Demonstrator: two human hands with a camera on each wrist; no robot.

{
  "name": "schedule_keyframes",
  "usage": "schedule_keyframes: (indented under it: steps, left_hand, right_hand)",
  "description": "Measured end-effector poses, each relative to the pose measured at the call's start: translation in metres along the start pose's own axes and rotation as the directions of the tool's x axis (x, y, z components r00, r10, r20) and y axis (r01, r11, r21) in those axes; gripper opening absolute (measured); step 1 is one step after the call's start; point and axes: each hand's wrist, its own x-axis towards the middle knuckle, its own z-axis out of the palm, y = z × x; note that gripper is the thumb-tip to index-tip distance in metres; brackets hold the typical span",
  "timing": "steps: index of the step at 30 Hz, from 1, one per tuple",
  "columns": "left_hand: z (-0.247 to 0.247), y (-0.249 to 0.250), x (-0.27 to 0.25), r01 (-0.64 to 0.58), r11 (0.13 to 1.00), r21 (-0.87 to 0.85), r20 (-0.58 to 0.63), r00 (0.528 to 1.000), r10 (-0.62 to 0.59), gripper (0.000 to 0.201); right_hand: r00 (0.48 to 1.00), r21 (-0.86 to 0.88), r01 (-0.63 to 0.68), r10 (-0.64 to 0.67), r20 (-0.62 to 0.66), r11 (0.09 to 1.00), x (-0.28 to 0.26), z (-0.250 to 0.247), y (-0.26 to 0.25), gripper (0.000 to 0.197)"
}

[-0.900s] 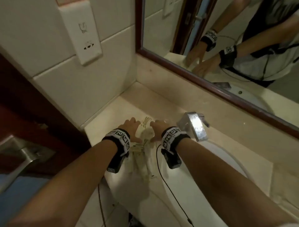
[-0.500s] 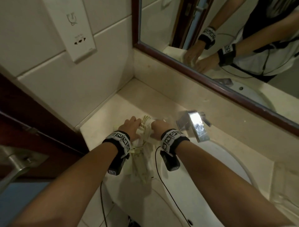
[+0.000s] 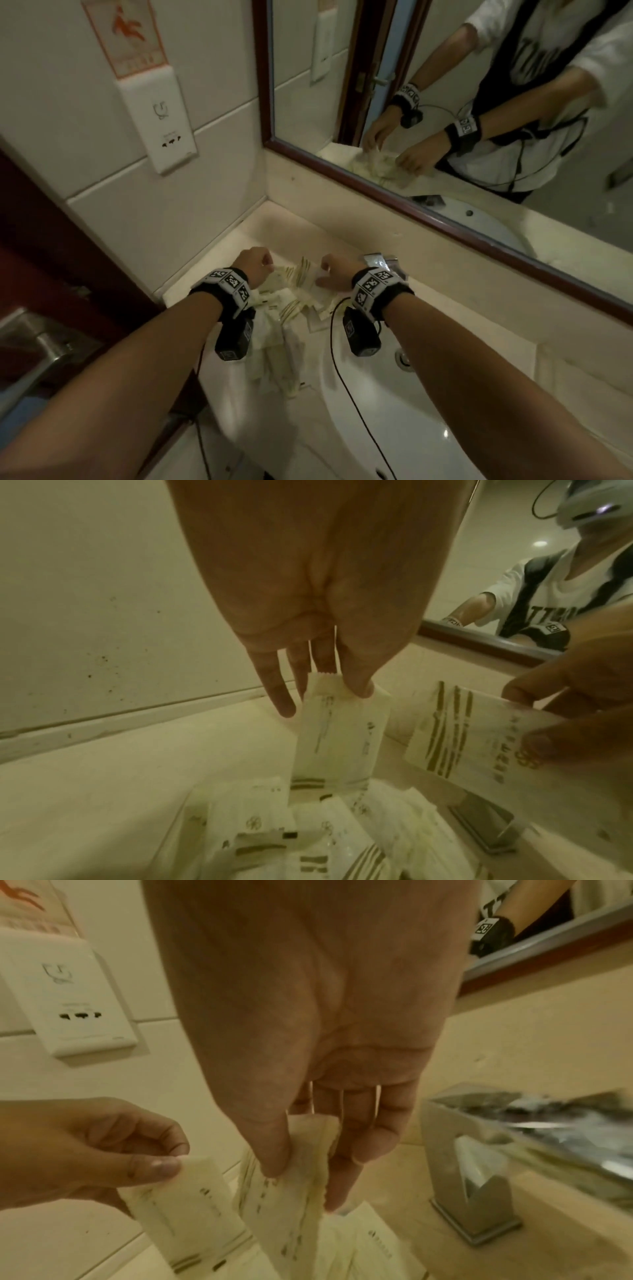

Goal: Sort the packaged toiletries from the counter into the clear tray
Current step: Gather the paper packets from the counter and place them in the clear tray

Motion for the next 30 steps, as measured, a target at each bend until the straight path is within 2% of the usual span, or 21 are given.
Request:
schedule_keyframes:
  steps: [2,6,10,14,18,21,23,27,30]
  left_hand:
    - [-0.006,0.014,-0.009,-0.026,0.999,-0.029,-0.021,0.999,0.026,0.009]
    - [-0.012,0.053,-0.029,-0.076,0.992,-0.096,-0.026,0.997,0.074,0.01]
    - [-0.005,0.098,-0.052,-0.167,0.969,-0.183,0.028,0.984,0.175,0.011]
    - [0.015,0.145,-0.078,-0.215,0.932,-0.291,0.033,0.972,0.234,0.013]
    - [0.043,0.192,-0.104,-0.275,0.899,-0.34,0.038,0.951,0.306,0.02]
    - [0.068,0.225,-0.12,-0.344,0.888,-0.305,0.057,0.924,0.378,0.028]
    - [0.087,0.247,-0.131,-0.342,0.897,-0.282,0.094,0.92,0.38,0.033]
    - [0.129,0.285,-0.151,-0.315,0.899,-0.305,0.145,0.917,0.371,0.027]
    - [0.159,0.311,-0.167,-0.346,0.894,-0.287,0.181,0.896,0.405,0.014]
  right_hand:
    - [0.999,0.04,0.003,-0.002,-0.044,0.999,-0.014,-0.007,0.007,0.043]
    - [0.996,0.236,0.008,0.014,-0.091,0.972,-0.05,-0.018,0.027,0.039]
    - [0.983,0.461,0.036,0.052,-0.177,0.887,-0.097,-0.027,0.057,0.033]
    - [0.963,0.561,0.095,0.067,-0.26,0.822,-0.154,-0.033,0.095,0.039]
    - [0.946,0.635,0.086,0.138,-0.295,0.768,-0.208,-0.031,0.139,0.041]
    - [0.914,0.68,0.085,0.216,-0.345,0.728,-0.249,-0.024,0.171,0.046]
    - [0.878,0.719,0.083,0.291,-0.381,0.69,-0.274,-0.016,0.192,0.049]
    - [0.821,0.783,0.075,0.407,-0.4,0.617,-0.325,0.007,0.233,0.047]
    - [0.786,0.815,0.054,0.479,-0.391,0.577,-0.359,0.029,0.266,0.042]
